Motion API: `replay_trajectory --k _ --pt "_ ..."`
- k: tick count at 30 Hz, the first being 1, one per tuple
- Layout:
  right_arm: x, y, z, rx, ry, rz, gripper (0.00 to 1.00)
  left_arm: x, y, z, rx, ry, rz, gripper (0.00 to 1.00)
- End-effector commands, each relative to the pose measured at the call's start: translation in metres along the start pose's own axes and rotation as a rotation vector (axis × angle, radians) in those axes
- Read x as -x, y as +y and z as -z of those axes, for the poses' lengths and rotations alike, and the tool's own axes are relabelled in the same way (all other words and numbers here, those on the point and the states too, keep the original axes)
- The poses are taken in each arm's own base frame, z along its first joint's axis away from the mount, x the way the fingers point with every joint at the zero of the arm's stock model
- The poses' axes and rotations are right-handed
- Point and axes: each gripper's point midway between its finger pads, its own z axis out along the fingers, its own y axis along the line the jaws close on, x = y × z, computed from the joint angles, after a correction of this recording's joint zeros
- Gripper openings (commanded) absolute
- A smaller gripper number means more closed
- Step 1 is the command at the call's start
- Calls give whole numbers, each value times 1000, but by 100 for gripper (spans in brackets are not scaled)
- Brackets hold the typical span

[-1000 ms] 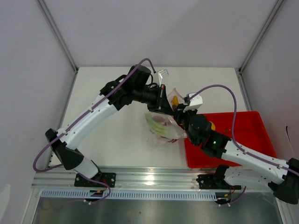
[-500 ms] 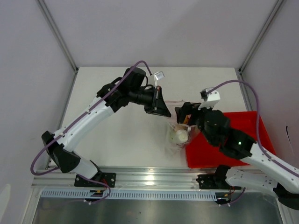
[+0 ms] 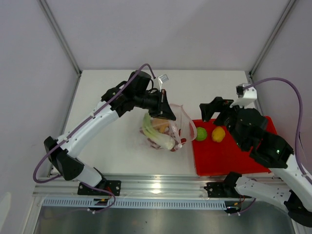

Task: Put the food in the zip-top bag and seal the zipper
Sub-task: Pick up the fake fruit from the bin.

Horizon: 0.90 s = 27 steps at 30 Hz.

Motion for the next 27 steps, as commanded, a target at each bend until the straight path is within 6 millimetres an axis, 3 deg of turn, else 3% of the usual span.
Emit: replay_trajectory --k 1,5,6,8,9,10,12,13,15,17,22,27 --pt "-18 -12 -12 -88 82 -5 87 11 -18 20 -28 -81 -85 1" --pt "-40 -52 -28 -248 170 -39 88 10 -10 27 20 -98 -104 1" --pt "-45 -74 -34 -325 193 -59 88 9 -8 27 25 -97 -106 1" --pt "-73 -94 -41 -372 280 -113 89 7 0 25 40 -97 -99 1" --pt "-79 -119 -45 -450 297 -149 91 7 1 26 41 -99 -101 0" --pt "-102 -128 -46 -454 367 -180 91 6 5 24 49 -95 -98 1" --pt "-117 -149 -50 -493 399 -240 97 5 7 24 47 -96 -97 1" --pt "-139 -167 -48 -532 445 -288 99 3 9 24 49 -95 -95 1" --pt "-148 -185 -51 -559 437 -346 99 3 9 25 44 -96 -100 1" --pt "-168 -192 -51 -562 465 -378 99 3 8 26 41 -98 -102 1" --pt "-182 -207 -65 -580 450 -420 99 2 6 28 29 -94 -105 1" --pt "-211 -219 -81 -602 513 -444 99 -1 5 30 23 -90 -108 1"
